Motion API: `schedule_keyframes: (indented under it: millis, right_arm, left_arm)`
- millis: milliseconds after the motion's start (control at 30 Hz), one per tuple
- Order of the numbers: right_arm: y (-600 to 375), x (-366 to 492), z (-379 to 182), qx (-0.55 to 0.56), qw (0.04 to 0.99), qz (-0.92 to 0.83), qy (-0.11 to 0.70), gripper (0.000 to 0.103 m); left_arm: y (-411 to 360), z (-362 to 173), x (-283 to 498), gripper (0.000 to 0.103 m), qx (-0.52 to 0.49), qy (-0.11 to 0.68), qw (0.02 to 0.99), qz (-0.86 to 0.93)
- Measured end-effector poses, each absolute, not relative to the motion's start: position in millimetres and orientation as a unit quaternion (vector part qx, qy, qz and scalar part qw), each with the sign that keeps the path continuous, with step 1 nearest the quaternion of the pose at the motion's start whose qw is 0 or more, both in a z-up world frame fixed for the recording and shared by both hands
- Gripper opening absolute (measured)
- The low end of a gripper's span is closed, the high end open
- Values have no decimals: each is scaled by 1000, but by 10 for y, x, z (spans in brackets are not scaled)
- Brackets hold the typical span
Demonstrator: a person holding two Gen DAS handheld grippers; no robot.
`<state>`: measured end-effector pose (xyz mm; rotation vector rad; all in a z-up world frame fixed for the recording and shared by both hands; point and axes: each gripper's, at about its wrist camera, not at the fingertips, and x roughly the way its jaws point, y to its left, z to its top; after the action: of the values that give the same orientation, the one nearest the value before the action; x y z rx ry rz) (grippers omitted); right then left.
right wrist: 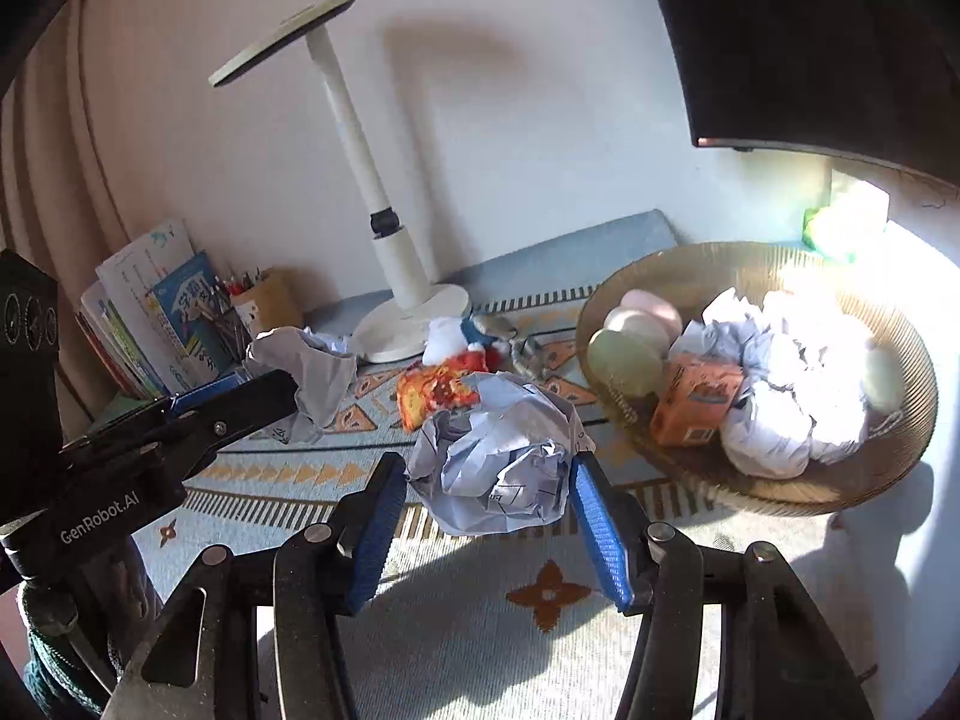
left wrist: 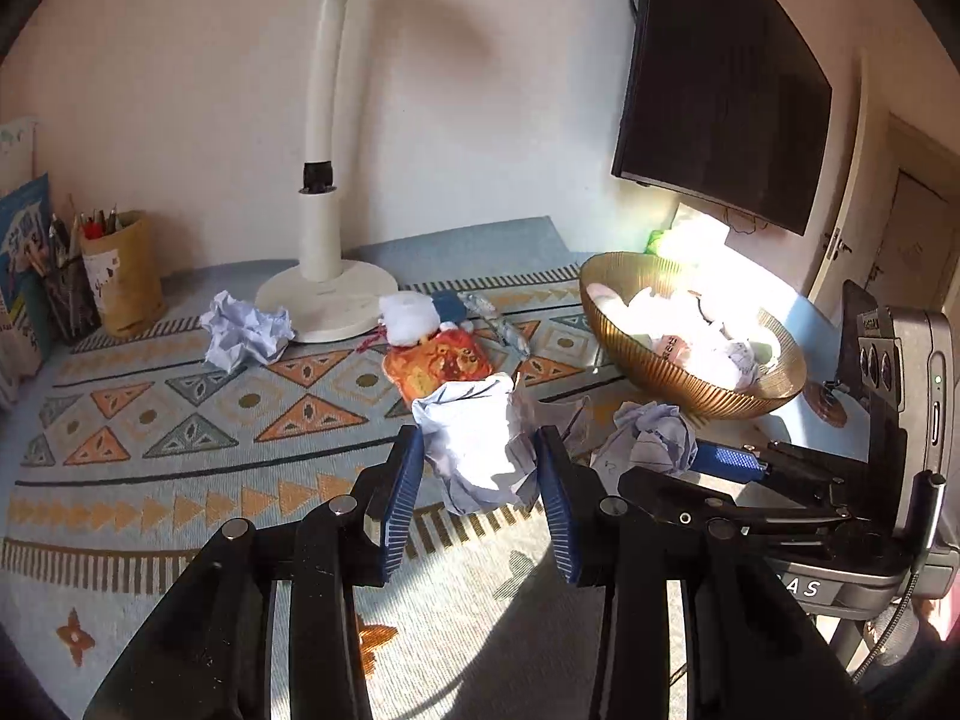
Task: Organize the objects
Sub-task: 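Lower both paper balls over the gold bowl and open both grippers, then move both open grippers back over the rug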
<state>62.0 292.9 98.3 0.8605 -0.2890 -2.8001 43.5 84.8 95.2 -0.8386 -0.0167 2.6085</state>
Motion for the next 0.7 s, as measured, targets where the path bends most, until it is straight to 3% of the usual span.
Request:
schedule_keyframes:
  millis: [167,367,400,433,467,500,533,600,700]
  right_arm:
    - [3519,520,1467,240,-11,-963,-119,56]
    - [4033,93,1384,279,-62,-942,-174,57]
    - [4060,28,1355,286,-61,-941,-173,61]
    - [4078,-32,1325,293,-61,-938,-173,72]
    - [4103,-70,1293,299,-61,-937,-171,76]
    - [4114,-95,1266,302,-66,-936,-168,78]
    - [4127,-100,1246,307,-74,-934,-164,78]
    - [4133,-57,1211,310,-70,-934,-166,78]
    - [4056,109,1212,302,-50,-937,-169,78]
  left_arm:
    - [1414,1447,120,35,-268,-13,274,924]
    - [2045,1555,-481,35,-279,-45,312,907]
    - [2122,1521,-553,35,-282,-46,313,906]
    - [2187,1479,-616,38,-285,-47,313,905]
    - [2238,1435,-672,43,-286,-52,313,904]
    - [2279,1390,-721,61,-290,-54,310,904]
    - [2304,1348,-745,84,-295,-55,301,905]
    - [2268,1283,-764,93,-292,-61,285,911]
    - [2109,1215,-718,93,-310,-68,281,906]
